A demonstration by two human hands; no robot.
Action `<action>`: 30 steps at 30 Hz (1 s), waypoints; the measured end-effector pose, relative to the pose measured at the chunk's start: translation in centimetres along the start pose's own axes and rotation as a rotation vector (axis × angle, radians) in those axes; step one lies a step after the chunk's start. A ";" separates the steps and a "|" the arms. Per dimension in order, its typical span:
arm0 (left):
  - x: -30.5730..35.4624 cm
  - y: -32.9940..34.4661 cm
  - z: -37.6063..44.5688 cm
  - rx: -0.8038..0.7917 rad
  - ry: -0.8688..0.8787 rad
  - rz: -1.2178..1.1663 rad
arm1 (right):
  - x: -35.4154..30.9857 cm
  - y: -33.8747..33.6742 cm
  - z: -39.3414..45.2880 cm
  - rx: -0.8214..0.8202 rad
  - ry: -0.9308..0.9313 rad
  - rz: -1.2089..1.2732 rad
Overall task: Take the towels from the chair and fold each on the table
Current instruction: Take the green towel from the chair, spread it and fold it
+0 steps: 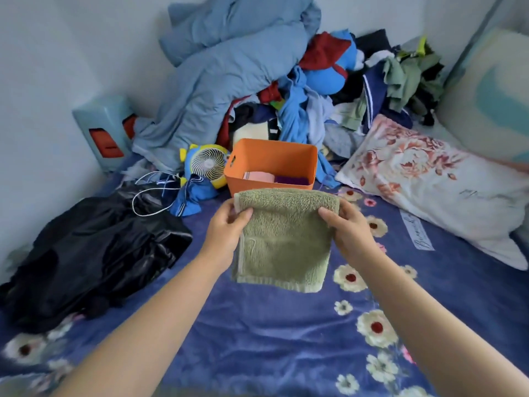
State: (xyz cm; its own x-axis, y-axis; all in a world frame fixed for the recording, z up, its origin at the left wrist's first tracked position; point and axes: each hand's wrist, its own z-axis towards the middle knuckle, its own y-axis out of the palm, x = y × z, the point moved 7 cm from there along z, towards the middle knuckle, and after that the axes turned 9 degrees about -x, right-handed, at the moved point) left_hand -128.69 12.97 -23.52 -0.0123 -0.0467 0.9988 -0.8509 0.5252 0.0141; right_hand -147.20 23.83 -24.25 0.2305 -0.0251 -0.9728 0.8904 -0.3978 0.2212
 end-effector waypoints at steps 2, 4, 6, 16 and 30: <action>0.1 -0.4 2.6 0.013 0.031 0.039 | 1.4 0.5 2.9 -0.009 0.059 0.044; -0.2 -0.7 5.3 0.025 0.019 0.071 | 2.8 0.3 5.6 0.000 0.108 0.060; -0.7 -1.0 8.6 0.026 -0.004 0.097 | 3.5 0.1 8.8 0.003 0.133 0.075; -1.9 -1.8 28.1 0.071 -0.074 0.211 | 2.1 -1.8 27.5 -0.033 0.014 -0.164; -13.0 4.4 51.6 -0.177 -0.328 0.374 | 8.9 -11.1 47.7 0.306 0.160 -0.420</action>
State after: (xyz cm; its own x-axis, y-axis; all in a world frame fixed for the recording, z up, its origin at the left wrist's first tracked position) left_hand -159.42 -27.95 -38.84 -0.4854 -0.0772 0.8709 -0.6559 0.6907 -0.3044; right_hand -173.74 -15.74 -38.69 -0.0423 0.3238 -0.9452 0.7691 -0.5933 -0.2377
